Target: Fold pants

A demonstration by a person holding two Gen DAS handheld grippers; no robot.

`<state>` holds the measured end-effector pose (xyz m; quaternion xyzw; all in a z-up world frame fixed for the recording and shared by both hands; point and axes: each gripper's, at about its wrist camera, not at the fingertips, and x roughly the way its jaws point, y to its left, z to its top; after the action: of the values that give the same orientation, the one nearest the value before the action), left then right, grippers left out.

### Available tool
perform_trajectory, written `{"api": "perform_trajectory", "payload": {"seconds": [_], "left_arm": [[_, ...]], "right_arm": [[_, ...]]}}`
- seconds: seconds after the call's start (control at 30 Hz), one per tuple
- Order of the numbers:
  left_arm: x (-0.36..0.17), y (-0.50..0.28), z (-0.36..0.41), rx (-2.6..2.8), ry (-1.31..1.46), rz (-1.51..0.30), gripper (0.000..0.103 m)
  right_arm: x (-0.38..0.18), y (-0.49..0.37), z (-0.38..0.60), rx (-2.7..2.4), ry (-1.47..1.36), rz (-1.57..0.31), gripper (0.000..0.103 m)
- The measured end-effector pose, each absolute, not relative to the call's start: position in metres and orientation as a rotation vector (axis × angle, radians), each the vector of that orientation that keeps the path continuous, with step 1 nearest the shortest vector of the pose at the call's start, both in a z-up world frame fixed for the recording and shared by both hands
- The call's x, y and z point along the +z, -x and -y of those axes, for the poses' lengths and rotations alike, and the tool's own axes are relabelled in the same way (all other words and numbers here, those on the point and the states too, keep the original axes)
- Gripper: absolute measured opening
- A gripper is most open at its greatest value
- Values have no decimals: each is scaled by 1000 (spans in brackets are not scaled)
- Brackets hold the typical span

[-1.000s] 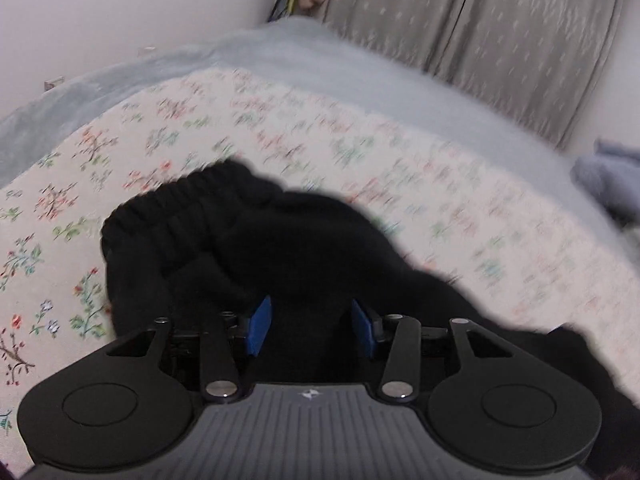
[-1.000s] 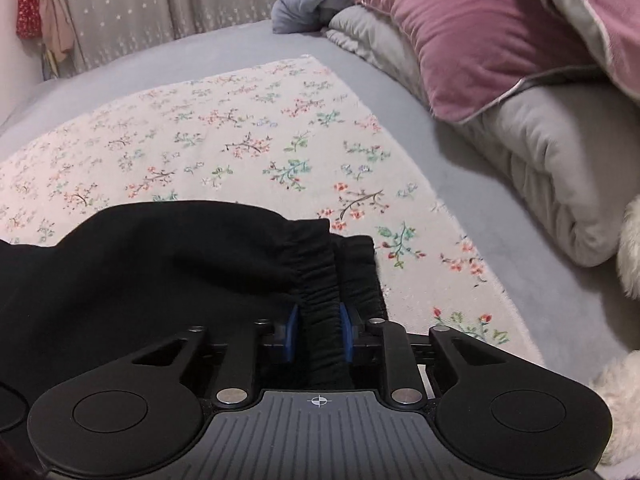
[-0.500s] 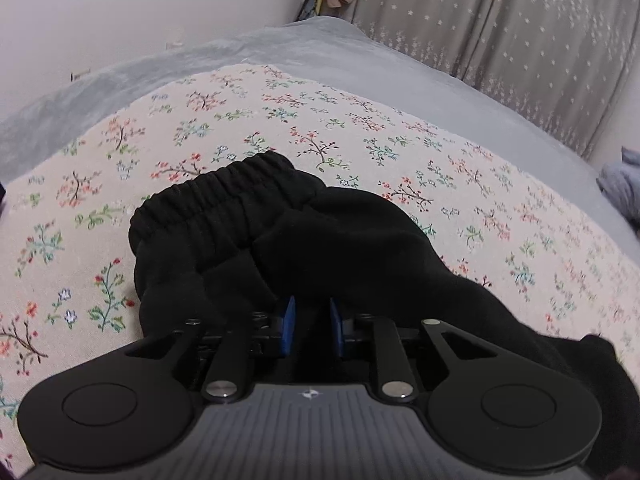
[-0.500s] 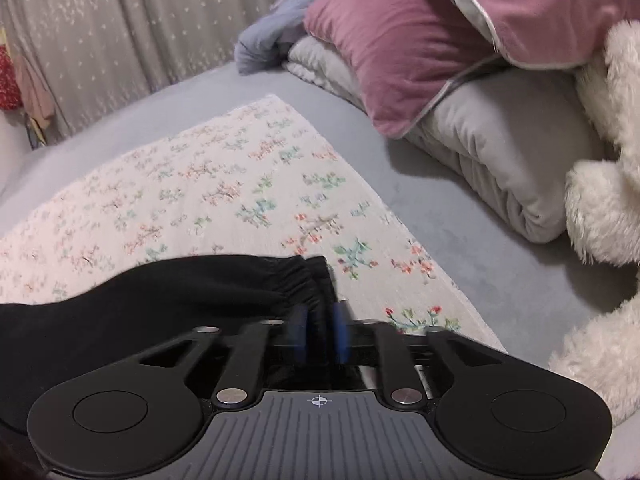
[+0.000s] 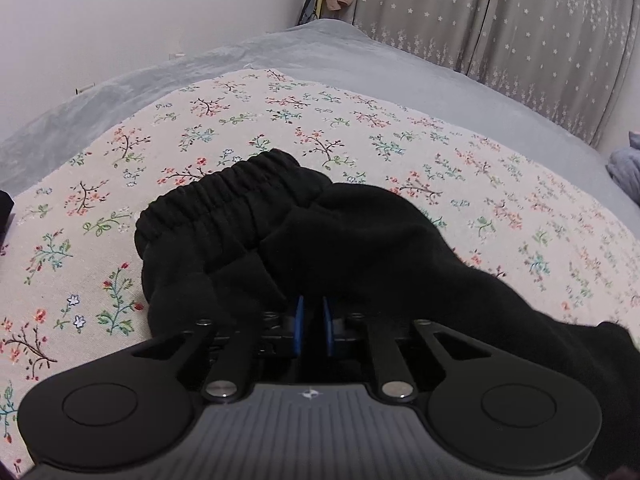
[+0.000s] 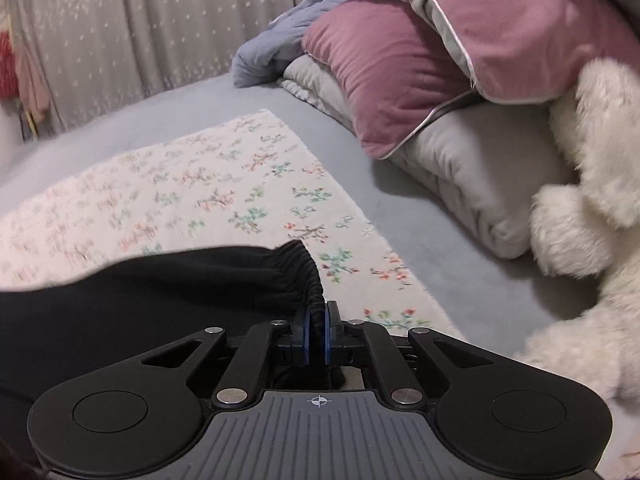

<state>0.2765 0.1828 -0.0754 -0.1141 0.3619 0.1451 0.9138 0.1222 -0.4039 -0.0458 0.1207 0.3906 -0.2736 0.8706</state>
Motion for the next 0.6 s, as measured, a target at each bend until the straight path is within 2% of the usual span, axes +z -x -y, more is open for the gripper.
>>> {"api": "perform_trajectory", "payload": {"seconds": [0.07, 0.13, 0.23, 0.37, 0.4, 0.43, 0.5, 0.53, 0.6], "left_arm": [[-78, -277, -179, 298, 199, -749, 6], [-78, -278, -176, 300, 170, -752, 6], [-76, -277, -181, 304, 198, -756, 6], [-66, -271, -192, 320, 282, -748, 6], [-58, -267, -190, 334, 263, -725, 8], [-49, -263, -185, 336, 231, -692, 11], [-32, -254, -171, 275, 189, -628, 16], [-27, -251, -163, 239, 177, -609, 19], [-28, -250, -141, 166, 135, -615, 19]], "right_arm": [[-61, -131, 405, -564, -229, -895, 5], [-82, -146, 403, -542, -152, -992, 10], [-79, -149, 402, -549, -146, -978, 14], [-65, -133, 413, -592, -240, -896, 27], [-60, -133, 410, -600, -222, -865, 34], [-55, -133, 403, -603, -187, -829, 38], [-43, -138, 382, -629, -79, -758, 39], [-40, -143, 372, -642, -15, -727, 46], [-30, -152, 349, -637, 79, -653, 53]]}}
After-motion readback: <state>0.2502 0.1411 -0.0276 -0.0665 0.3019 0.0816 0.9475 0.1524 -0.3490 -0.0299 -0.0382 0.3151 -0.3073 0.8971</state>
